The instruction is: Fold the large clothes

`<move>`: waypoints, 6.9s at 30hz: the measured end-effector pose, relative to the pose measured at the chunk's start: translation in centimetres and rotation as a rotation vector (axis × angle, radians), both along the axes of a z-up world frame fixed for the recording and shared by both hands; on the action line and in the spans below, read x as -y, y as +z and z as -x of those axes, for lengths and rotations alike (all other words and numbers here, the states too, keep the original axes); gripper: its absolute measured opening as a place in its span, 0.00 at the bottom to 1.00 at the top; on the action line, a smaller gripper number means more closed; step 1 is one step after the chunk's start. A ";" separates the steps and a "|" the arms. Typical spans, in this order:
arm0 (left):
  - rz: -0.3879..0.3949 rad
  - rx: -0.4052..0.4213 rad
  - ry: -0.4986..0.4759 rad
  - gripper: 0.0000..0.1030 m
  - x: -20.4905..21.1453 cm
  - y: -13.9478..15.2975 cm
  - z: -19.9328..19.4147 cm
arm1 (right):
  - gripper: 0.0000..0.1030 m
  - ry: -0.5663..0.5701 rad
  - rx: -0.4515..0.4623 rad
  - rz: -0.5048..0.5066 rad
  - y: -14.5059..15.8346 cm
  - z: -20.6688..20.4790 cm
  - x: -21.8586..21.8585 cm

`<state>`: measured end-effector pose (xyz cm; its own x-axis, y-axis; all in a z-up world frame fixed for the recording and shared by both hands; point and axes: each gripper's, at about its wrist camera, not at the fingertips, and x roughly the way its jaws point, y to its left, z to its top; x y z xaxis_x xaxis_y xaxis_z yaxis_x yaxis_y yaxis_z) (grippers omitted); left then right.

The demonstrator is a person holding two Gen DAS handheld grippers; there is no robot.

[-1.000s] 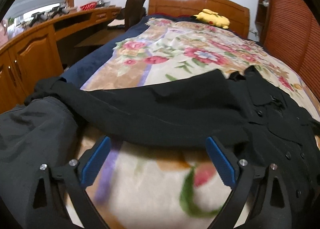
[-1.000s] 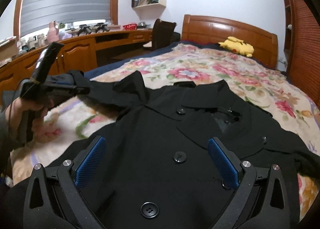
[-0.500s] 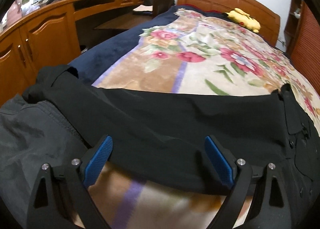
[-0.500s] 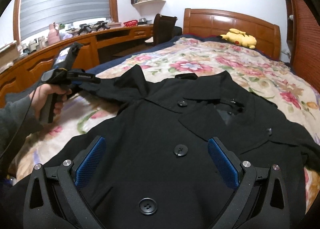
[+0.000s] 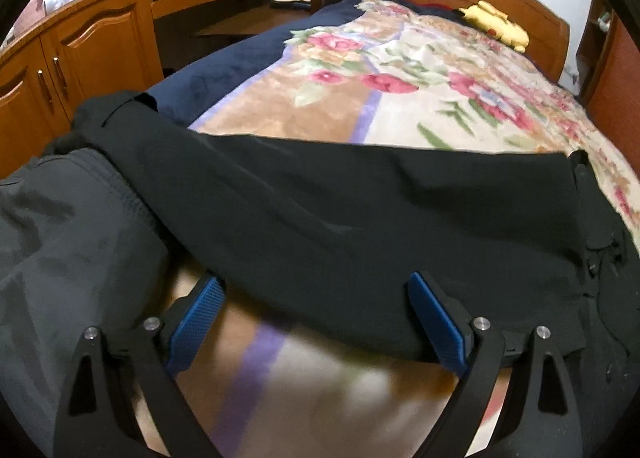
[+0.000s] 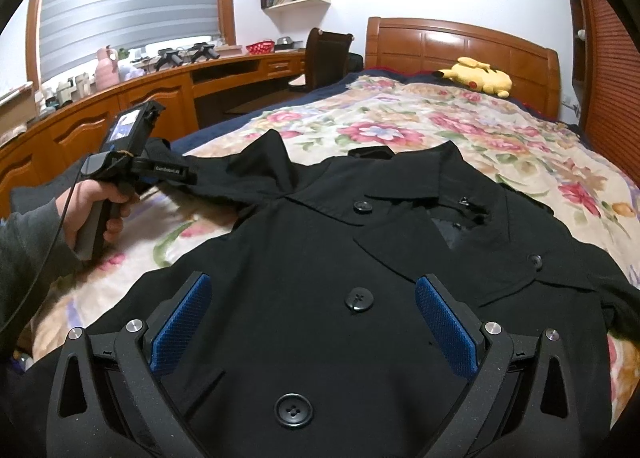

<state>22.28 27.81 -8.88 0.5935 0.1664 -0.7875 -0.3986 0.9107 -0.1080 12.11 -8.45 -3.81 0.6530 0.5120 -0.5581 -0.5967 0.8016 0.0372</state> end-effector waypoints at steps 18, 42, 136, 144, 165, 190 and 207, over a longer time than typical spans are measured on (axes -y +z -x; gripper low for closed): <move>-0.053 0.171 -0.174 0.01 6.3 7.0 1.4 | 1.00 -0.002 0.019 -0.012 0.7 0.2 0.8; -0.142 0.181 -0.523 0.07 23.7 9.1 12.9 | 1.00 -0.123 0.081 0.007 2.0 -0.4 5.3; -0.185 0.372 -0.668 0.10 32.7 17.7 17.6 | 1.00 -0.194 0.098 0.142 1.4 4.8 15.8; -0.192 0.302 -0.744 0.21 36.2 16.4 19.2 | 1.00 -0.216 0.100 0.140 2.6 5.7 16.7; -0.180 0.298 -0.674 0.51 31.0 12.9 28.3 | 1.00 -0.300 0.048 0.085 4.8 9.5 19.4; -0.190 0.331 -0.571 0.54 27.8 9.4 28.4 | 0.97 -0.139 -0.143 0.244 -1.9 11.3 14.0; -0.103 0.343 -0.507 0.54 25.9 9.6 28.0 | 0.08 -0.128 -0.166 0.179 -0.7 11.7 16.9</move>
<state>-5.72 1.95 0.72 0.8350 -0.1377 -0.5327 0.1281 0.9902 -0.0552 0.38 -25.39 -4.54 0.5978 0.3151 -0.7371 -0.4880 0.8726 -0.0227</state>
